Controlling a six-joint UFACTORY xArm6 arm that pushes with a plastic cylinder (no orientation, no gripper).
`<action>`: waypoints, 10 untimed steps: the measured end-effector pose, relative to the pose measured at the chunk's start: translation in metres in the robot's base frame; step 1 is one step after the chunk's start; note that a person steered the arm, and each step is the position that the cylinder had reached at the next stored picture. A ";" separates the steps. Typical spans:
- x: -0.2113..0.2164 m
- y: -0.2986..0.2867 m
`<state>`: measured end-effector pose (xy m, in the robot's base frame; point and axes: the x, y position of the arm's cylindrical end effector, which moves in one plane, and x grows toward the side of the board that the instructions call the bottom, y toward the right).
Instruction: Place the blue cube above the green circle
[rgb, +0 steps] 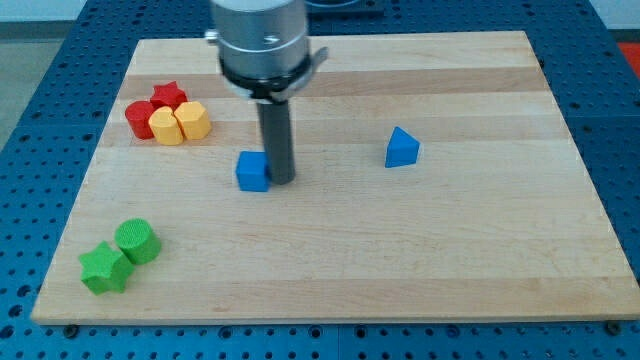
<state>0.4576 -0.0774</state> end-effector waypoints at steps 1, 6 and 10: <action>0.002 -0.017; -0.005 -0.055; 0.016 -0.110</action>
<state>0.4735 -0.1875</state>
